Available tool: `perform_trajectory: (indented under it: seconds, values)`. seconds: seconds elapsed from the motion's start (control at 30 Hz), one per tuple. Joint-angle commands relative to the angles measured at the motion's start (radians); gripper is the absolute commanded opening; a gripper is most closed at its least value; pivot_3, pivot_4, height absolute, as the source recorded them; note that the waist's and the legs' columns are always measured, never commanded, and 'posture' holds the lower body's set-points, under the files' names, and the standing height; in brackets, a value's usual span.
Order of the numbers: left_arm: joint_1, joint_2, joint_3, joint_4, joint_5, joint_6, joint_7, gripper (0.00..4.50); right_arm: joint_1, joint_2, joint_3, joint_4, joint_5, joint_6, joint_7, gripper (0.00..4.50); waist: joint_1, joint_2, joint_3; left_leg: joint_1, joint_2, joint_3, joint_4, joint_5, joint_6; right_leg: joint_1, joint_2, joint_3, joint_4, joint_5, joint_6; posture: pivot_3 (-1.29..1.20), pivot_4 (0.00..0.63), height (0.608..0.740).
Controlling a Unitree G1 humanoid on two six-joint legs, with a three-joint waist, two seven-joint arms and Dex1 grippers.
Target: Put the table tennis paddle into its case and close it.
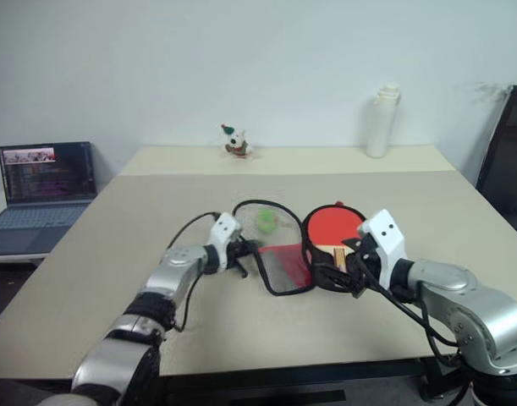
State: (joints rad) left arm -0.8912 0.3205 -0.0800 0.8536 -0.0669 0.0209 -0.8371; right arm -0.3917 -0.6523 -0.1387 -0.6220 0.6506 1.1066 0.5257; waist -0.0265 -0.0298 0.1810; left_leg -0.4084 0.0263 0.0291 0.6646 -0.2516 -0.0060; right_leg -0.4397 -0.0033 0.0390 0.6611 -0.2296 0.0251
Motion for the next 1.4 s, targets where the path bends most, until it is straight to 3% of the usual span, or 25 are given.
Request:
perform_trajectory:
  seconds: [0.03,0.27,0.5,0.73,0.9,1.2,1.4]
  values:
    - [-0.075,-0.037,-0.002,-0.012,-0.002,-0.027,-0.009,0.03,0.016,-0.051,-0.07,-0.01,0.019,-0.019,0.027,4.5,0.0,0.0,0.0,0.0,0.0,0.0,0.0,0.0,0.0,0.0,0.0,0.0,0.0,0.0,0.0,0.0,0.15,0.74]
    - [-0.298,-0.211,0.01,0.139,0.005,-0.066,0.056,0.03,0.114,-0.206,-0.263,0.052,0.063,0.018,0.093,4.5,0.015,-0.002,0.001,-0.003,-0.003,0.001,0.001,0.0,0.0,0.0,0.0,-0.001,-0.002,0.0,0.001,0.0,0.15,0.74]
    - [-0.38,-0.269,0.027,0.272,0.021,-0.137,0.123,0.03,0.109,-0.195,-0.265,0.086,0.068,0.023,0.051,4.5,-0.007,-0.002,0.001,0.001,-0.003,0.001,-0.001,0.0,0.001,0.0,0.002,0.002,-0.002,0.0,0.001,0.0,0.15,0.74]
    - [-0.266,-0.155,0.049,0.151,-0.023,-0.129,-0.007,0.03,-0.004,-0.091,-0.13,0.272,-0.031,-0.053,-0.037,4.5,-0.016,-0.001,0.001,0.007,-0.001,0.004,-0.002,0.0,0.0,0.002,0.005,0.005,0.002,0.0,0.001,0.0,0.15,0.74]
    - [-0.092,-0.039,0.072,-0.105,-0.105,-0.026,-0.172,0.03,-0.122,-0.024,-0.024,0.48,-0.13,-0.125,-0.066,4.5,-0.017,-0.001,0.001,0.006,0.001,0.005,-0.002,0.0,0.0,0.001,0.005,0.005,0.002,0.0,0.001,0.0,0.15,0.74]
    - [0.131,0.105,0.112,-0.542,-0.183,0.196,-0.153,0.03,-0.269,0.05,0.134,0.867,-0.295,-0.285,0.01,4.5,-0.001,-0.001,0.001,0.005,0.002,0.004,-0.001,0.0,0.0,0.001,0.002,0.005,0.001,0.003,-0.004,0.0,0.15,0.74]
    - [0.177,0.119,0.115,-0.644,-0.197,0.259,-0.119,0.03,-0.314,0.097,0.152,0.991,-0.327,-0.308,0.048,4.5,-0.002,-0.001,0.001,0.005,0.001,0.004,0.0,0.0,0.0,0.002,0.0,0.004,0.002,0.004,-0.004,0.0,0.15,0.74]
